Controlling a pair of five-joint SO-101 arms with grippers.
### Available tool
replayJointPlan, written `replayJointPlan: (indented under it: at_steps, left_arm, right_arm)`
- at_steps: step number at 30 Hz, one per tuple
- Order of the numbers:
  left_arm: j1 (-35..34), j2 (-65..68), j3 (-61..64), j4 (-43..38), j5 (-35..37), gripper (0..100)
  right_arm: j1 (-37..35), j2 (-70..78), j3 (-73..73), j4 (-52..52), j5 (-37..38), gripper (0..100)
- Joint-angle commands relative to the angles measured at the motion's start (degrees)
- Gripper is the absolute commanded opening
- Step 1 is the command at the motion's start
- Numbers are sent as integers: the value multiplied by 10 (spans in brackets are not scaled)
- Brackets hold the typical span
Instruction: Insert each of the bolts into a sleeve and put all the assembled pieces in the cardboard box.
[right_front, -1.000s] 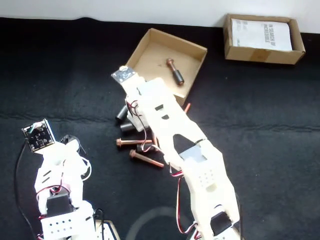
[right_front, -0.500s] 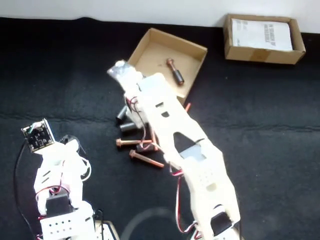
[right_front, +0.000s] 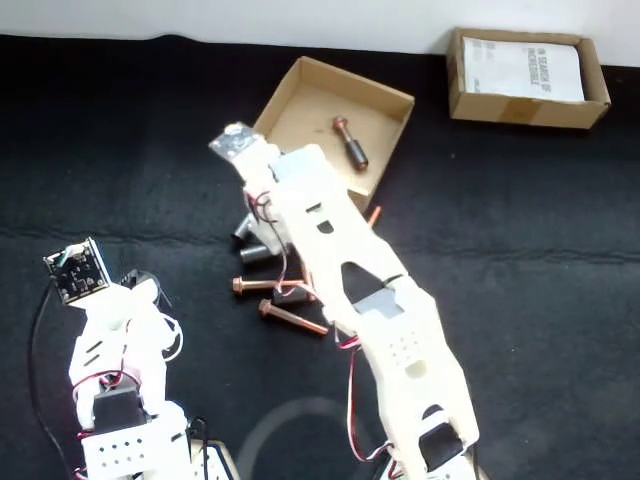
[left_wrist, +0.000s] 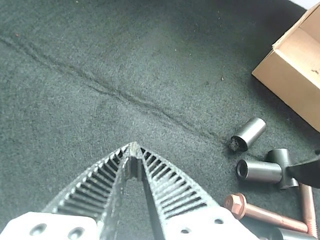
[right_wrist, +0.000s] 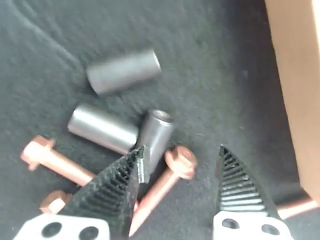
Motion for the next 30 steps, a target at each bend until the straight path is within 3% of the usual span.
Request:
replayJointPlan:
  at_steps: [1, 11, 14, 25, 30]
  left_arm:
    - [-5, -17, 10, -1, 1, 9]
    - [-5, -18, 10, 0, 1, 9]
    - [-5, -18, 10, -1, 1, 9]
    - [-5, -18, 10, -2, 1, 9]
    - [-5, -18, 10, -2, 1, 9]
  right_arm:
    - [-15, 23, -60, 3, 4, 198]
    - [-17, 103, -159, 37, 2, 198]
    - [-17, 119, -162, 66, -29, 198]
    - [-31, 107, -203, 131, -35, 197]
    - [-29, 132, -205, 114, -36, 70]
